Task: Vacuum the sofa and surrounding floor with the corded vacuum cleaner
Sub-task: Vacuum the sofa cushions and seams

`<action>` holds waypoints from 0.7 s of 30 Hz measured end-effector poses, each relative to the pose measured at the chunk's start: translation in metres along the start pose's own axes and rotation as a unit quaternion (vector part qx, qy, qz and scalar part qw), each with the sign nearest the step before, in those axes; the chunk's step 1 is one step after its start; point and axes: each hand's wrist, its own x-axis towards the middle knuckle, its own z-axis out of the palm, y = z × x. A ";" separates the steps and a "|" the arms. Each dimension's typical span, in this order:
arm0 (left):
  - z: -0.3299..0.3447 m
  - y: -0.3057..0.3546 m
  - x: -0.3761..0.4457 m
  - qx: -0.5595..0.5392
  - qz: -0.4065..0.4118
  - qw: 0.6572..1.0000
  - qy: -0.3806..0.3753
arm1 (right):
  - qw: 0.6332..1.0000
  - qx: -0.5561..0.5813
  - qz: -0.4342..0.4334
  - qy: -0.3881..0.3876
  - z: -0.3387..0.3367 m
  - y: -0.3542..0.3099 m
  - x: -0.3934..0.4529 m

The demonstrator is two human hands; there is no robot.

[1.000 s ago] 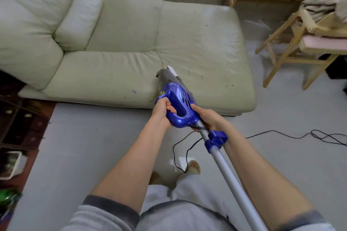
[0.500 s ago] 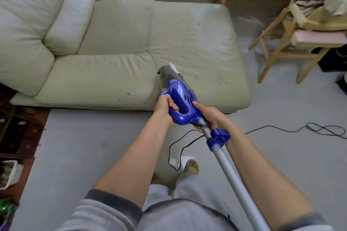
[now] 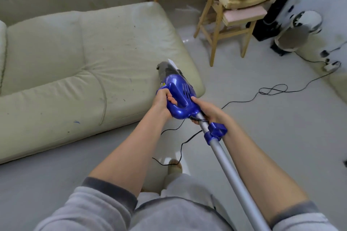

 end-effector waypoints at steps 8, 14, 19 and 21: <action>0.062 -0.019 0.024 0.046 -0.026 0.998 -0.022 | 0.999 0.019 -0.002 0.029 -0.060 -0.019 0.013; 0.083 -0.020 0.042 0.052 -0.024 0.998 -0.008 | 1.000 0.006 0.003 0.027 -0.078 -0.036 0.026; 0.079 -0.011 0.049 0.034 -0.020 0.999 0.015 | 1.000 -0.016 0.017 0.002 -0.072 -0.046 0.039; 0.074 -0.006 0.048 0.025 -0.017 0.999 0.022 | 0.999 -0.024 0.020 -0.008 -0.064 -0.049 0.042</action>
